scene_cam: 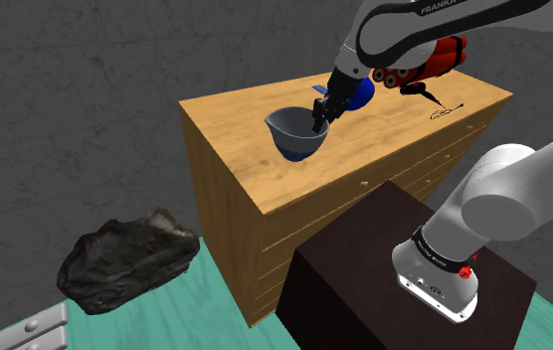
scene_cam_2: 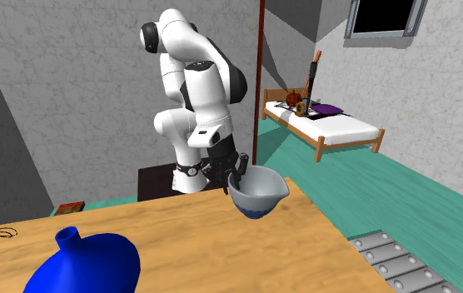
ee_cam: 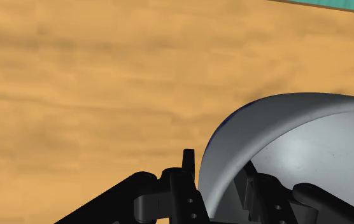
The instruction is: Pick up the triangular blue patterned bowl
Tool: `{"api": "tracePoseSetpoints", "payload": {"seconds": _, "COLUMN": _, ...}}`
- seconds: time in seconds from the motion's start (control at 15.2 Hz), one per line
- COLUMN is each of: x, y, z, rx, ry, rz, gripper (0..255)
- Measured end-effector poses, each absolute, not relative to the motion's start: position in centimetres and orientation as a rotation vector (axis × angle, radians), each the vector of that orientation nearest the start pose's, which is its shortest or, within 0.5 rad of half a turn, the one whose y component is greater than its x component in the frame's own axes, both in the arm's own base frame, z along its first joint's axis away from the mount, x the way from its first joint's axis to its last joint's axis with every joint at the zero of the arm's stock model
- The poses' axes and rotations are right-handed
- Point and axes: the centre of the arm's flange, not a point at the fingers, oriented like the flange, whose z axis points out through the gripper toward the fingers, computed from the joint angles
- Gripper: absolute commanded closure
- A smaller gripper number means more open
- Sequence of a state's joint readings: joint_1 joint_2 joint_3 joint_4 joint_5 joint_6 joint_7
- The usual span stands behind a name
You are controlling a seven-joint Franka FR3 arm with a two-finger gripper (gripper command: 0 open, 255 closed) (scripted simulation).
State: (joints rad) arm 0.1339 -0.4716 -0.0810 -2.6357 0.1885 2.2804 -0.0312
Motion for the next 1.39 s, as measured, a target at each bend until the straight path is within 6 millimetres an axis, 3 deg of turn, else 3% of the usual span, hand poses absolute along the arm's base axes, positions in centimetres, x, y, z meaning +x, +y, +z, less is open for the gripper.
{"api": "tracePoseSetpoints", "payload": {"seconds": 0.46, "x": 39.3, "y": 2.5, "z": 41.5, "rx": -2.949, "ry": 0.035, "rz": -0.161, "gripper": 255}}
{"api": "tracePoseSetpoints", "payload": {"seconds": 1.39, "x": 39.3, "y": 2.5, "z": 48.5, "rx": -2.949, "ry": 0.035, "rz": -0.16, "gripper": 255}}
